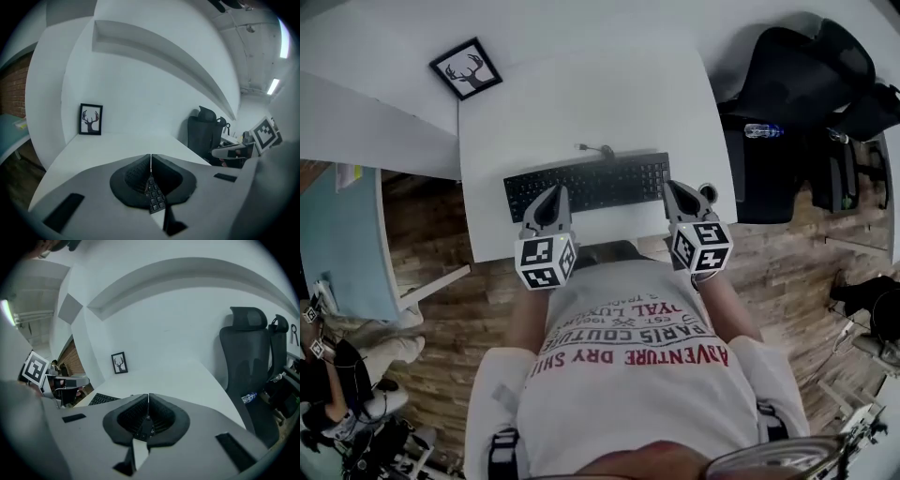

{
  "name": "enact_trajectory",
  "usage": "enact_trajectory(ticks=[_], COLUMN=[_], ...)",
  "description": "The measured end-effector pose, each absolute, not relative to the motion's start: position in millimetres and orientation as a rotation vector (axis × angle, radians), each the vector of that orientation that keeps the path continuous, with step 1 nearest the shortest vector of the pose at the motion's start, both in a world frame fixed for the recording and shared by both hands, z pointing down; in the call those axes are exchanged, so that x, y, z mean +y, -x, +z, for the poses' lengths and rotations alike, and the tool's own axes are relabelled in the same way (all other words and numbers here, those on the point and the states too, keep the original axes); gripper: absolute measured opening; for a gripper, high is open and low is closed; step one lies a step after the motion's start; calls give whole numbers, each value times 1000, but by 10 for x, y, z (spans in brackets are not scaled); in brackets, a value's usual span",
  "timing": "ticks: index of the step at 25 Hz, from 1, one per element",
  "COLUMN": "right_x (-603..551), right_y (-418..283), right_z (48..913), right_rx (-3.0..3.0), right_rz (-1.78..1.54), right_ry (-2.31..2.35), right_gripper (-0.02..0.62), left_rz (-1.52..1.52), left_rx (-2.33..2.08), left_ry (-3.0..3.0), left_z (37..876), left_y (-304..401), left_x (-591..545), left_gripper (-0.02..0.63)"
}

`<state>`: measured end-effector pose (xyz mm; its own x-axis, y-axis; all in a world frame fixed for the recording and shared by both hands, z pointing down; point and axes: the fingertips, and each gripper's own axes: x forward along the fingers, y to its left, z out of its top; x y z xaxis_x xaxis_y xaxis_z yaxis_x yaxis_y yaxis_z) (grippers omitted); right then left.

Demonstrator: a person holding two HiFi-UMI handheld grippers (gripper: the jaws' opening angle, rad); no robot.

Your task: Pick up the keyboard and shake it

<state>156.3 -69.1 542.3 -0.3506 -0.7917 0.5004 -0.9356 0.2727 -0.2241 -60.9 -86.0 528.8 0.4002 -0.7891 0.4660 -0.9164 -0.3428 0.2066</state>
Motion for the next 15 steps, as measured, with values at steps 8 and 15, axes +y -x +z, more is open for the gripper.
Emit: enact_trajectory(ticks=[8, 15], right_x=[-981, -1094], right_y=[-1768, -1733], right_z=[5991, 6400], right_rx=[-2263, -2185], right_rz=[802, 889], right_ry=[-1407, -1376], right_gripper=[28, 226], left_rz=[453, 506], left_rx=[-1530, -1515], left_ry=[-2048, -1937], left_z=[5900, 6335], left_y=[816, 1321], left_x=[-845, -908], left_gripper=[28, 208])
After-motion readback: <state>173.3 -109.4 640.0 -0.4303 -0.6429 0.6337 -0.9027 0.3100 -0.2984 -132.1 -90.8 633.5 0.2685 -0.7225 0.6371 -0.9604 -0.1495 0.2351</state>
